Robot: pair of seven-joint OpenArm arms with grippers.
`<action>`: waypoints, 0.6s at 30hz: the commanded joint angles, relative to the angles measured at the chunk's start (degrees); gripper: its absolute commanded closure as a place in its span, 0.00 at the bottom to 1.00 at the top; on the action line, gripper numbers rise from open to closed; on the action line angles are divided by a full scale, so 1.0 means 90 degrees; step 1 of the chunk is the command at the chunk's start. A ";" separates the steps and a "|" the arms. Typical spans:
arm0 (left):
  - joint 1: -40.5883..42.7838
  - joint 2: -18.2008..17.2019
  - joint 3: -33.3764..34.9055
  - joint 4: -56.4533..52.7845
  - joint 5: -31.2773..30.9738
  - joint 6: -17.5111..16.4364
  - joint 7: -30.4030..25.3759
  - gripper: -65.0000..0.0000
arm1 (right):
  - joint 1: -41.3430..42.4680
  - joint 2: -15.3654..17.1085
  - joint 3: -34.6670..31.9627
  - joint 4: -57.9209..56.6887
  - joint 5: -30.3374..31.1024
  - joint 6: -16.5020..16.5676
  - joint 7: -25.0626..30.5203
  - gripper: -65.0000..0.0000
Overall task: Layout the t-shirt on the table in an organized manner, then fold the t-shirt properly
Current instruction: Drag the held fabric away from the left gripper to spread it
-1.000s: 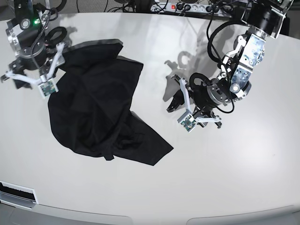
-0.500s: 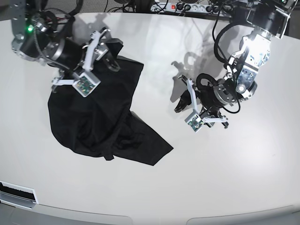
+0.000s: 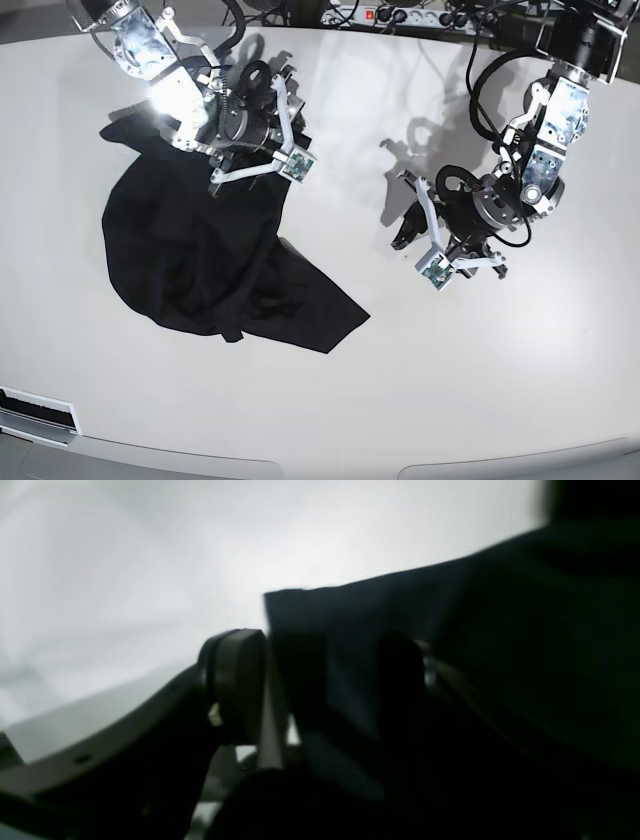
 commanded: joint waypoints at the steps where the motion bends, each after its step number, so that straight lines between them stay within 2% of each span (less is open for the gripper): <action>1: -0.0109 -0.0068 -0.0049 0.0092 -0.0051 0.0029 -0.0136 0.56 | 0.0192 -0.0053 -0.0044 -0.0090 -0.0199 -0.0189 0.0070 0.40; 4: -0.0107 -0.0063 -0.0049 0.0092 -0.0056 0.0024 -0.0143 0.56 | 0.0362 -0.0172 -0.0083 -0.0403 -0.0692 -0.0508 0.0070 0.41; 5: -0.0107 -0.0063 -0.0049 0.0092 -0.0056 0.0024 -0.0146 0.56 | 0.0379 -0.0185 -0.0083 -0.0410 -0.0714 -0.0590 0.0070 0.45; 6: -0.0107 -0.0063 -0.0049 0.0092 -0.0053 0.0027 -0.0146 0.56 | 0.0410 -0.0185 -0.0083 -0.0410 -0.0712 -0.0639 0.0068 0.56; 9: -0.0107 -0.0063 -0.0049 0.0092 -0.0056 0.0024 -0.0153 0.56 | 0.0512 -0.0187 -0.0083 -0.0401 -0.0712 -0.0483 -0.0095 1.00; 14: -0.0107 -0.0066 -0.0049 0.0092 -0.0053 0.0027 -0.0170 0.56 | 0.0712 -0.0163 -0.0075 0.0141 -0.0707 -0.0415 -0.0546 1.00; 18: -0.0109 -0.0066 -0.0049 0.0092 -0.0053 0.0027 -0.0170 0.56 | 0.0673 -0.0073 0.0024 0.1440 -0.0707 -0.0415 -0.0920 1.00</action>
